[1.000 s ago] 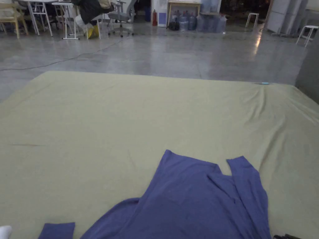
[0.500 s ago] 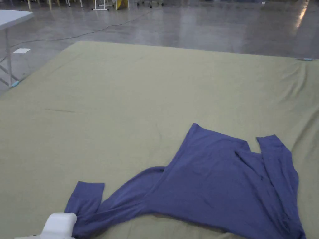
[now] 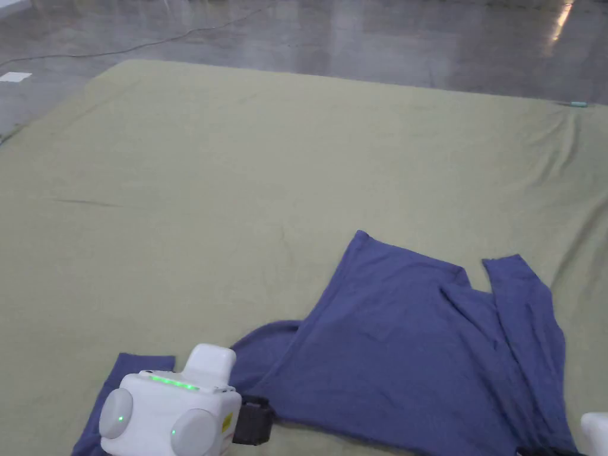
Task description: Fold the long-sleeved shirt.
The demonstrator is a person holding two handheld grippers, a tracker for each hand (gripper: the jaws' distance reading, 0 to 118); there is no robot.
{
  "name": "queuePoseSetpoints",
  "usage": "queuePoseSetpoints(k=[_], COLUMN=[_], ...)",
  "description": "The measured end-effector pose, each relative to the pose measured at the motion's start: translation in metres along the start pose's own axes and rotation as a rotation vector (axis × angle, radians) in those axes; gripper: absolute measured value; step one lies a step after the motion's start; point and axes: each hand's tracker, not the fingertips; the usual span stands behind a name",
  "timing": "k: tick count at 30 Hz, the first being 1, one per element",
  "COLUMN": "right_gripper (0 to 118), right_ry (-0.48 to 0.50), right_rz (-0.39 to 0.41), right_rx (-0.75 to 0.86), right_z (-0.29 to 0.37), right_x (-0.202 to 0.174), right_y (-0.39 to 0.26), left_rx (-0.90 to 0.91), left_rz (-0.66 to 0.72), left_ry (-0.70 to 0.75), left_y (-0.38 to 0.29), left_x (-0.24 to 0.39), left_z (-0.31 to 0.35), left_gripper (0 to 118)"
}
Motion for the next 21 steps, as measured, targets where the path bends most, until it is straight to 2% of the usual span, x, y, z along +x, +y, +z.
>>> queuePoseSetpoints(k=[2, 3, 4, 5, 7, 8, 9, 10, 12, 13, 14, 15, 16, 18, 21], right_gripper=[0, 0, 0, 0, 0, 0, 0, 0, 2, 25, 62, 109, 118, 118, 118], right_ry=[0.014, 0.017, 0.015, 0.01, -0.01, -0.014, -0.009, 0.0, 0.069, 0.083, 0.101, 0.076, 0.075, 0.081, 0.037], right_rz=[0.0, 0.007, 0.021, 0.048, 0.11, 0.14, 0.157, 0.16, 0.147, 0.149, 0.156, 0.159, 0.158, 0.147, 0.098], right_rx=[-0.002, -0.002, -0.001, -0.004, -0.005, -0.004, 0.001, 0.008, 0.014, 0.007, -0.024, -0.057, -0.043, -0.087, -0.214], right_z=[-0.005, -0.009, -0.014, -0.019, -0.03, -0.037, -0.046, -0.054, -0.084, -0.103, -0.128, -0.152, -0.169, -0.218, -0.273], right_x=[-0.004, -0.006, -0.008, -0.01, -0.013, -0.014, -0.013, -0.013, -0.013, -0.011, -0.014, -0.02, -0.025, -0.036, -0.057], right_y=[0.014, 0.021, 0.028, 0.036, 0.057, 0.071, 0.089, 0.106, 0.153, 0.176, 0.202, 0.224, 0.239, 0.273, 0.298], left_rx=[0.001, -0.011, -0.027, -0.052, -0.004, -0.004, 0.025, 0.019, -0.011, -0.005, 0.001, 0.004, 0.005, 0.013, 0.013], left_rz=[-0.003, -0.007, -0.015, -0.028, -0.006, -0.016, -0.009, 0.014, 0.028, 0.043, 0.058, 0.063, 0.065, 0.073, 0.074], left_ry=[0.022, 0.04, 0.052, 0.052, 0.063, 0.048, -0.007, -0.028, -0.034, -0.054, -0.063, -0.068, -0.073, -0.076, -0.08], left_y=[0.004, 0.005, 0.004, 0.003, -0.002, -0.002, -0.001, -0.001, 0.002, 0.002, 0.001, 0.002, 0.003, 0.006, 0.005], left_x=[0.011, 0.016, 0.018, 0.018, 0.016, 0.016, 0.015, 0.017, 0.018, 0.017, 0.018, 0.019, 0.018, 0.02, 0.021], left_z=[-0.013, -0.02, -0.025, -0.028, -0.023, -0.018, -0.014, -0.013, -0.01, -0.008, -0.001, 0.003, 0.006, 0.016, 0.023], left_gripper=[109, 89, 64, 63, 33, 22, 22, 3, 3, 3, 3, 3, 3, 3, 3])
